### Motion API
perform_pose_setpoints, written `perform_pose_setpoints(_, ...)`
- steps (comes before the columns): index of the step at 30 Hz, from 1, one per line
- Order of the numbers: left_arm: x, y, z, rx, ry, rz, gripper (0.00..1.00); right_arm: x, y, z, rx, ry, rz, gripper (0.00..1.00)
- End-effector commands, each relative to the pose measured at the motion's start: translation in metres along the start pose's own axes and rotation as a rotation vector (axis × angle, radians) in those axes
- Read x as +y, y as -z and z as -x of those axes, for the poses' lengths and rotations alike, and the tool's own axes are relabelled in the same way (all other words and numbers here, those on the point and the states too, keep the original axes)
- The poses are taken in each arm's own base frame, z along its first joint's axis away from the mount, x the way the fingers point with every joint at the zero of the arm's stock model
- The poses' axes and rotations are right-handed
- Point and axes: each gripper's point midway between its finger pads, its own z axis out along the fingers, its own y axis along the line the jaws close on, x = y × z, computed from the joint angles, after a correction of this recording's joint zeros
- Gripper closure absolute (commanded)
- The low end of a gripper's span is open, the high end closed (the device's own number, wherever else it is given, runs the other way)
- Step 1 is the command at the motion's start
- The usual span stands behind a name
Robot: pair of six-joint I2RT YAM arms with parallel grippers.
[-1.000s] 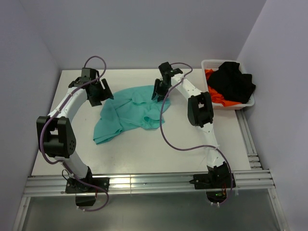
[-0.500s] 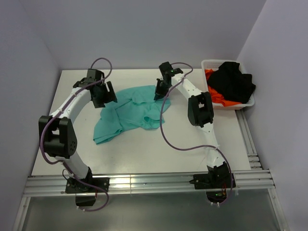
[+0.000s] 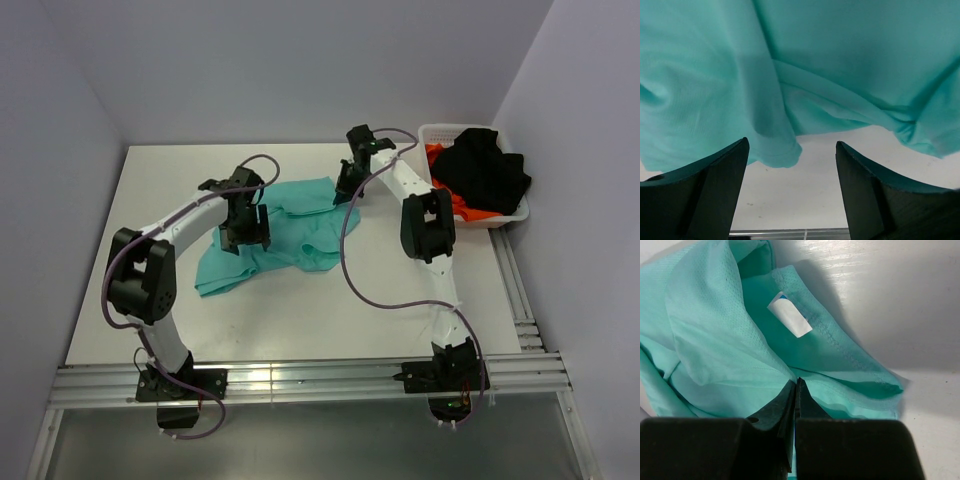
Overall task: Fold and stack the t-shirts
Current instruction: Flatten out the tshirt
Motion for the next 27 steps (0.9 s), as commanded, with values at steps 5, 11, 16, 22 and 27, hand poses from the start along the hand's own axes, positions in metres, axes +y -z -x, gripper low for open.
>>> perform_pose_setpoints(5, 0.015, -0.013, -0.016, 0.012, 0.069, 0.099, 0.29, 0.018, 0.034, 0.005, -0.046, 0.02, 0.045, 1.0)
perform_pose_setpoints(11, 0.016, -0.027, -0.022, 0.029, 0.06, 0.131, 0.69, 0.013, 0.037, 0.005, -0.046, 0.01, 0.041, 1.0)
perform_pose_setpoints(16, 0.018, -0.013, -0.002, -0.034, 0.057, 0.162, 1.0, 0.006, 0.042, 0.006, -0.051, 0.004, 0.031, 1.0)
perform_pose_setpoints(22, 0.039, 0.087, 0.069, -0.233, 0.137, 0.137, 0.99, -0.001, 0.055, 0.01, -0.076, -0.002, 0.019, 1.0)
perform_pose_setpoints(27, 0.136, 0.083, 0.099, -0.281, 0.386, 0.195, 0.01, -0.006, 0.058, 0.011, -0.081, -0.009, 0.013, 1.0)
